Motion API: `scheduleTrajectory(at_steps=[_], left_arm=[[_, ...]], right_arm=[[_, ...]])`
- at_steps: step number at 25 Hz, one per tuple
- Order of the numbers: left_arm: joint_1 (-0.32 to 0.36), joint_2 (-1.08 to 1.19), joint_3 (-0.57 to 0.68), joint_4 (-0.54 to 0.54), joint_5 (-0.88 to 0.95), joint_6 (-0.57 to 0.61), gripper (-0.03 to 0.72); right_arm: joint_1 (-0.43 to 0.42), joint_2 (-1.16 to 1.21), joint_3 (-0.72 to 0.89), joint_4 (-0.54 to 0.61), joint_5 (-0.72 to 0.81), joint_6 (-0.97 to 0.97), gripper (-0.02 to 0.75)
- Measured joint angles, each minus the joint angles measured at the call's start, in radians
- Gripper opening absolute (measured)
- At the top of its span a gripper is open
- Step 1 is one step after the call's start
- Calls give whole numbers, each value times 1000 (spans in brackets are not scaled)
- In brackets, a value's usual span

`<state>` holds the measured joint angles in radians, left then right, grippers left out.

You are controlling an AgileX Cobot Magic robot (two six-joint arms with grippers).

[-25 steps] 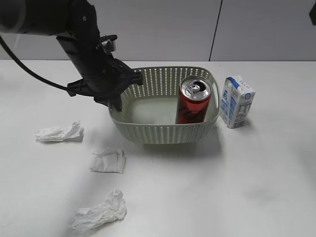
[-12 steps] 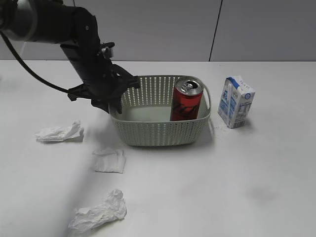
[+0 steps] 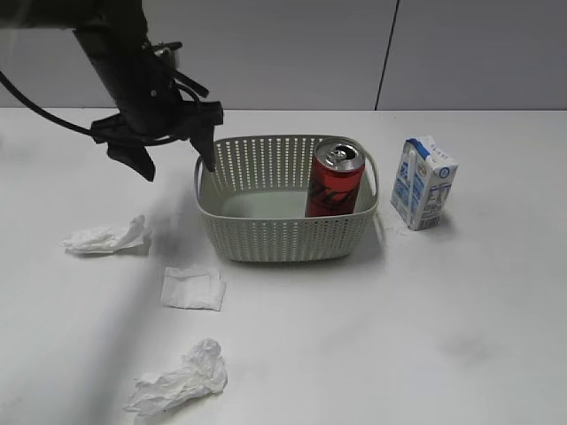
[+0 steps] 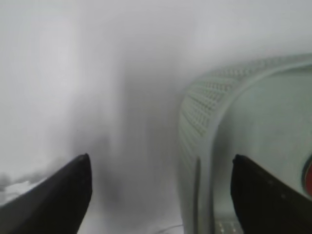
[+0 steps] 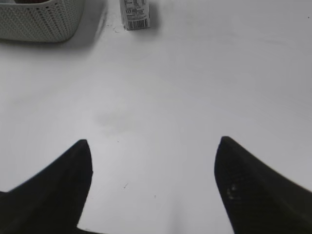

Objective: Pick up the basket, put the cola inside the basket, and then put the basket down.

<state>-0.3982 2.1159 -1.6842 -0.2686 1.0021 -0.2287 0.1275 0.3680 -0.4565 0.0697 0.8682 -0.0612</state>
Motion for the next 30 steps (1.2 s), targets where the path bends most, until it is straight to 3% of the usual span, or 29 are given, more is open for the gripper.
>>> scheduleTrajectory(at_steps=[6,16,23,30], left_arm=[[115,-43,-89,9,131,58,692],[330,-190,-101,148,212,169,654],[332,-387,-64,148,214,252,633],[332,-621,164,226,214,288,614]], right_arm=[[0,-145,8,-1,11,1,592],[0,-279,38,-12,70,13,592],[0,-292,38,-13,71,16,592],[0,-292,38,-26,71,35,592]])
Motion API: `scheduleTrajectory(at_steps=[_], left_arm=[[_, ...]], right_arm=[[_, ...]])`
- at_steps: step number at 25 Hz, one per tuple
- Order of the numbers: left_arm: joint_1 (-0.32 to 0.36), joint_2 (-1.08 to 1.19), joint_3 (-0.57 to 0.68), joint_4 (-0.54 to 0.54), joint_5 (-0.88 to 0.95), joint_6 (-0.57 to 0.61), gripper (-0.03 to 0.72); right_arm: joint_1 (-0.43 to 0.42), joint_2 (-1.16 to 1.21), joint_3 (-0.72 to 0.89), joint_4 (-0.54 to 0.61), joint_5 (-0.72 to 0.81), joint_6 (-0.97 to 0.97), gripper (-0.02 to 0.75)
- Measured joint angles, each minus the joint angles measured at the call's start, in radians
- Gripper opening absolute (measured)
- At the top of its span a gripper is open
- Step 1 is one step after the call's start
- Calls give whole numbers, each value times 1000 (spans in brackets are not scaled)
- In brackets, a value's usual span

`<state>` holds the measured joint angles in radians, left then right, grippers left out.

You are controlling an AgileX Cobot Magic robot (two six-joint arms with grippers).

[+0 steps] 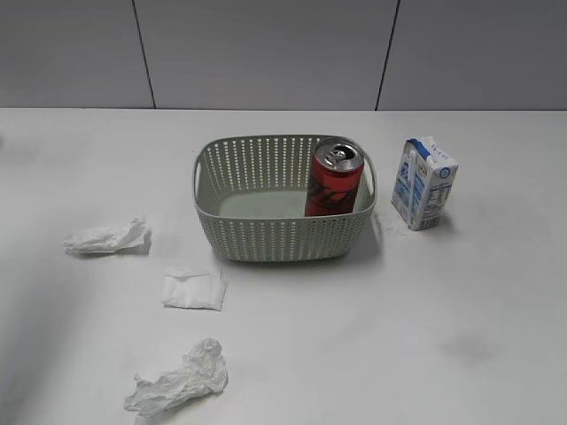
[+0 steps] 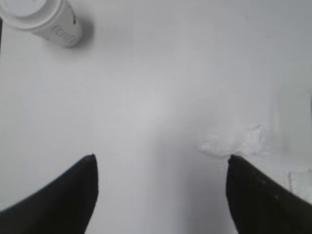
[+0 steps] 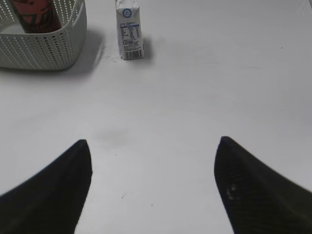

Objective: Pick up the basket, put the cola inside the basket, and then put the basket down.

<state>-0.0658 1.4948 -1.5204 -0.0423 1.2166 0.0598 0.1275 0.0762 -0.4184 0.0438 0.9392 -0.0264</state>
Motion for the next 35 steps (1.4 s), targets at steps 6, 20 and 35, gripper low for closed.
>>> scheduleTrajectory(at_steps=[6,20,35], left_arm=[[0,-220,334,32,-12,2,608],[0,-826,904,27,-116,3,591],[0,-1322,1010,-20,-167,3,590]], right_arm=[[0,0,0,-3,0,5,591],[0,0,0,-6,0,5,592],[0,0,0,47,0,5,590]])
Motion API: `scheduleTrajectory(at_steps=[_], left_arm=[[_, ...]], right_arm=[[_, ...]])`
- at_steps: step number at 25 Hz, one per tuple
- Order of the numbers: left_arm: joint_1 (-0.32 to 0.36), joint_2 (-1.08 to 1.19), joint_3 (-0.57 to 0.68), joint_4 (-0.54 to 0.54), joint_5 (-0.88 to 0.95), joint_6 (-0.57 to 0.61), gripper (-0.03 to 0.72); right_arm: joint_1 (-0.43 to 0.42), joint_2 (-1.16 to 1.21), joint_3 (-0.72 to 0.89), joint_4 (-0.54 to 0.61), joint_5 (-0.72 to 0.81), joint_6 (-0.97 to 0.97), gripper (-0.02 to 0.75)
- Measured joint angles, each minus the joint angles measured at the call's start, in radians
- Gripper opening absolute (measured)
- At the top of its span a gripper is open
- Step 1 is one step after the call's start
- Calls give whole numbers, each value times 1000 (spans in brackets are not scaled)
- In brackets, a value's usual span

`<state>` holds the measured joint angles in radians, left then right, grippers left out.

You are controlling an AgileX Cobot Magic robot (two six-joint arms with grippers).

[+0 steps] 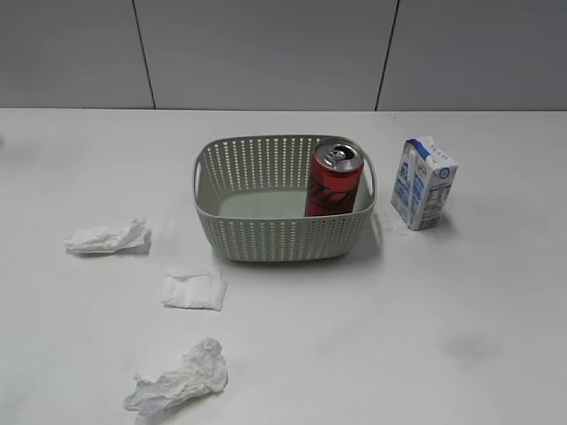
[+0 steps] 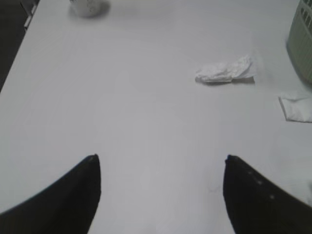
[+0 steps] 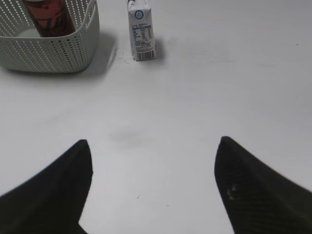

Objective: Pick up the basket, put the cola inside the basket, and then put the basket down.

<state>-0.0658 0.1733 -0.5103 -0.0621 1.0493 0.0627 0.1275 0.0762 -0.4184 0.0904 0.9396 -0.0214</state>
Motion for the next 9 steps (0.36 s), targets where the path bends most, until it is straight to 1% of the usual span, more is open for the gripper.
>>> scheduleTrajectory(at_steps=[6,9], left_arm=[[0,-158,0,7,0,0,589],[0,-178,0,11,1,0,589]], right_arm=[[0,0,0,18,0,1,591],[0,0,0,21,0,1,591]])
